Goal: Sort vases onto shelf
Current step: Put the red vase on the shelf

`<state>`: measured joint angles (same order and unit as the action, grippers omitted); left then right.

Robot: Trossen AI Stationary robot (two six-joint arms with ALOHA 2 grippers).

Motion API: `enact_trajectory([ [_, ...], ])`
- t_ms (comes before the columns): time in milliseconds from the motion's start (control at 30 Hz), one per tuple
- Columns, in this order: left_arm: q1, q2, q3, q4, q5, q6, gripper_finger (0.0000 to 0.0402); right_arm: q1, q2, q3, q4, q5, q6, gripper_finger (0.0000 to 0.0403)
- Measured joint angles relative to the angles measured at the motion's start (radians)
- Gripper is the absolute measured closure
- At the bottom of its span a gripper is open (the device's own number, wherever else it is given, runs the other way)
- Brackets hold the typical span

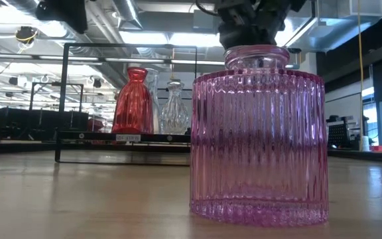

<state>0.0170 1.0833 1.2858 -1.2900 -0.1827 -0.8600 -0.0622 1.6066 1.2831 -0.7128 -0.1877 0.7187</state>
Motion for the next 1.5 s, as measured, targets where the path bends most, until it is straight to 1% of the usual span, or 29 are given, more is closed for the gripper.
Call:
enact_trajectory([
  [300,0.000,0.002,0.000,-0.018,-0.015,0.041,0.0346,-0.014,0.050,-0.009,0.023,0.010,0.034,0.0324],
  [467,0.000,0.001,0.000,-0.026,-0.015,0.070,0.0346,-0.009,0.107,-0.009,0.023,-0.038,0.058,0.0324],
  [667,0.000,0.001,0.000,-0.049,-0.017,0.088,0.0346,-0.010,0.132,-0.009,0.021,-0.076,0.068,0.0324],
  [767,0.000,0.001,0.000,-0.058,-0.030,0.110,0.0346,-0.012,0.132,-0.008,0.020,-0.090,0.067,0.0344],
  [867,0.000,0.001,0.000,-0.058,-0.044,0.141,0.0346,-0.018,0.132,-0.008,0.008,-0.122,0.062,0.0388],
  [900,0.002,0.001,0.000,-0.057,-0.047,0.152,0.0346,-0.018,0.132,-0.008,0.012,-0.129,0.059,0.0393],
  [967,0.013,0.001,0.000,-0.057,-0.056,0.169,0.0346,-0.022,0.132,-0.002,0.009,-0.132,0.062,0.0392],
  [1067,0.031,0.001,0.000,-0.057,-0.064,0.191,0.0346,-0.032,0.132,0.046,-0.027,-0.137,0.057,0.0398],
  [1267,0.083,0.001,0.000,-0.055,-0.063,0.244,0.0346,-0.078,0.132,0.223,-0.151,-0.101,0.009,0.0400],
  [1367,0.107,0.001,0.000,-0.053,-0.061,0.269,0.0346,-0.103,0.131,0.308,-0.183,-0.099,-0.015,0.0401],
  [1500,0.130,0.001,0.000,-0.052,-0.061,0.289,0.0346,-0.128,0.138,0.370,-0.207,-0.109,-0.021,0.0401],
])
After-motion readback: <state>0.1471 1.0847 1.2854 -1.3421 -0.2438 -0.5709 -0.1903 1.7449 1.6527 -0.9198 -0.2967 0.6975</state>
